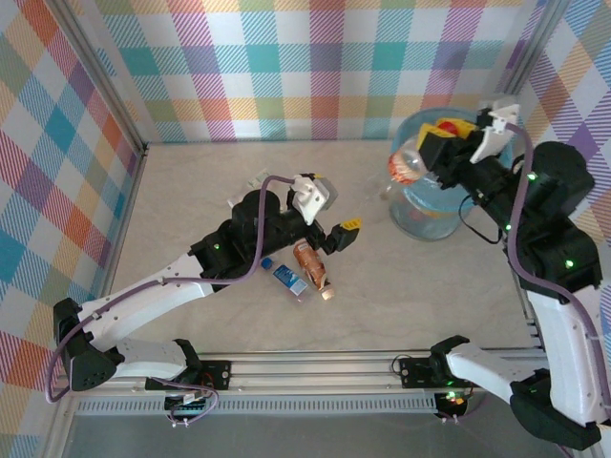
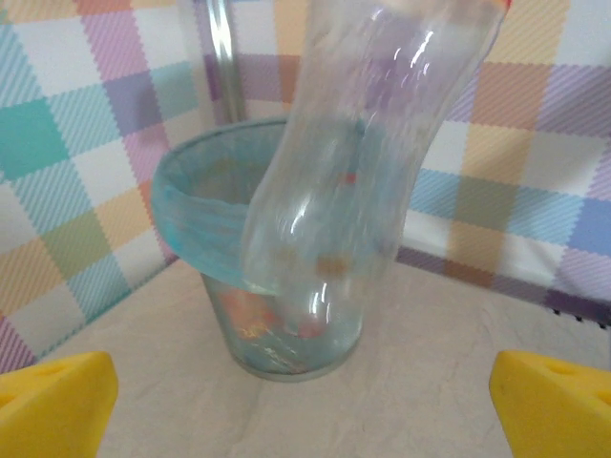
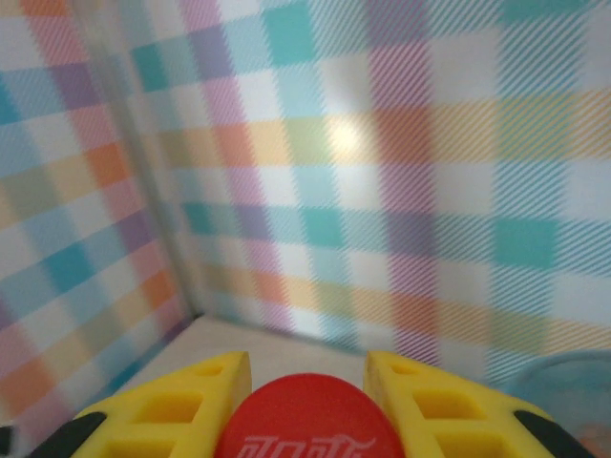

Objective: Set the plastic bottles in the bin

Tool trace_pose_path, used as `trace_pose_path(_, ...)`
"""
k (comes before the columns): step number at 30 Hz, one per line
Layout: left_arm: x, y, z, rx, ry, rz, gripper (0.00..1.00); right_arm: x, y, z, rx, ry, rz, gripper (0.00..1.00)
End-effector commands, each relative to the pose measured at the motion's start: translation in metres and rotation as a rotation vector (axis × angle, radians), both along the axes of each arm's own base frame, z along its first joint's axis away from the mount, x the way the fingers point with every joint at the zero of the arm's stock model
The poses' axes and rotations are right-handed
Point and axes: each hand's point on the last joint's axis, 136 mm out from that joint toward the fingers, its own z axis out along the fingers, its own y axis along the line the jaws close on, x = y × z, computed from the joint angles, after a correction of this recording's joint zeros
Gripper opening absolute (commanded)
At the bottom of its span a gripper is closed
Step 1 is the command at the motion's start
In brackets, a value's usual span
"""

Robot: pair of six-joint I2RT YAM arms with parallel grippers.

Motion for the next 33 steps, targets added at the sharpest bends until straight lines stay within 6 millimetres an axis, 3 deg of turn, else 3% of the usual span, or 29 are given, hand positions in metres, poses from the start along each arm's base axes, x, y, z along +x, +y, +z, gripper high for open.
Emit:
trace_pose_path(1,0.004,0.013,0.031,-0.107,-0.028,0.074,1.0,0.005,-0.047,0.022,-0.15,-0.119,-0.281,0.01)
trace_pose_path(7,0.01,0.023,0.021,-0.095,-0.014,0.135,1.0,0.014,-0.077,0.042,-0.291,-0.227,-0.505,0.01)
trace_pose_path(12,0.01,0.021,0.015,-0.089,-0.001,0.133,1.0,0.04,-0.083,0.032,-0.431,-0.206,-0.604,0.01)
trace_pose_path(24,0.013,0.031,-0.01,-0.077,0.048,0.182,1.0,0.089,-0.097,-0.032,-0.48,-0.001,-0.616,0.01)
trace_pose_path(33,0.014,0.032,-0.024,-0.051,0.074,0.193,1.0,0.129,-0.096,-0.103,-0.364,0.18,-0.491,0.02)
